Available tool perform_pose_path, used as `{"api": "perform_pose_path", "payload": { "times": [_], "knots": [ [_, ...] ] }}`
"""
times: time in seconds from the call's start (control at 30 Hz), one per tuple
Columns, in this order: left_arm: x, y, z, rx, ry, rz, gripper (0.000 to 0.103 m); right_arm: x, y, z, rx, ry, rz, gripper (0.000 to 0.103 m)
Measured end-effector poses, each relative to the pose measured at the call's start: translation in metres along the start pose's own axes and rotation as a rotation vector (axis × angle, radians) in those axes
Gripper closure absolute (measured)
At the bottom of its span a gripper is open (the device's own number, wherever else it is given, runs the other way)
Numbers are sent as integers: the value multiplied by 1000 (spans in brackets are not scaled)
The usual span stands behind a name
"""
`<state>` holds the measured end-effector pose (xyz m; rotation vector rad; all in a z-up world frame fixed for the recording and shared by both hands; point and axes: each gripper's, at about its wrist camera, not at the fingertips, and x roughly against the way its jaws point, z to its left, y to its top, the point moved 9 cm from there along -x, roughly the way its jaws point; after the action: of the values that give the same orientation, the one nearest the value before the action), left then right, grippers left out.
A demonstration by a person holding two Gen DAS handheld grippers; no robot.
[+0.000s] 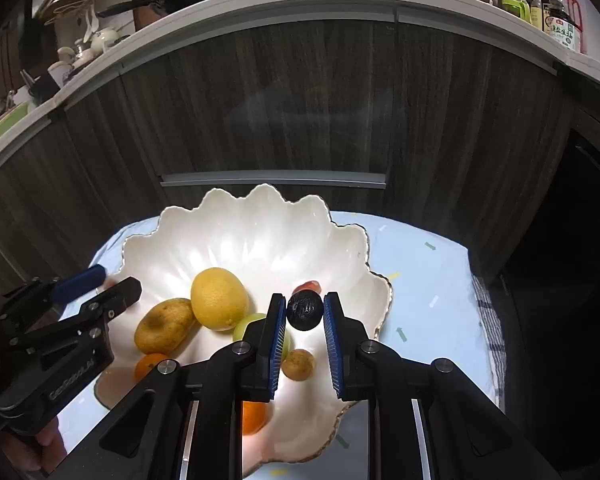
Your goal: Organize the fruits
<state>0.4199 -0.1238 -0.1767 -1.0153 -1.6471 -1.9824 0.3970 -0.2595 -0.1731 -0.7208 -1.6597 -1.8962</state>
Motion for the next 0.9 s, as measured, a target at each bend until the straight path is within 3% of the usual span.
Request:
{"api": "perform_pose_path", "payload": {
  "times": [0.13,0.37,0.43,0.9],
  "knots": [
    [3,0,3,7,11,-7,43,3,0,-1,-5,-9,-6,60],
    [14,2,10,14,44,-24,27,15,-1,1,2,-26,-26,46],
    [19,2,13,17,54,-31,23,20,0,1,2,-37,-37,36],
    [57,0,26,35,90,-64,14,57,-2,9,8,-58,-76,28]
  ]
}}
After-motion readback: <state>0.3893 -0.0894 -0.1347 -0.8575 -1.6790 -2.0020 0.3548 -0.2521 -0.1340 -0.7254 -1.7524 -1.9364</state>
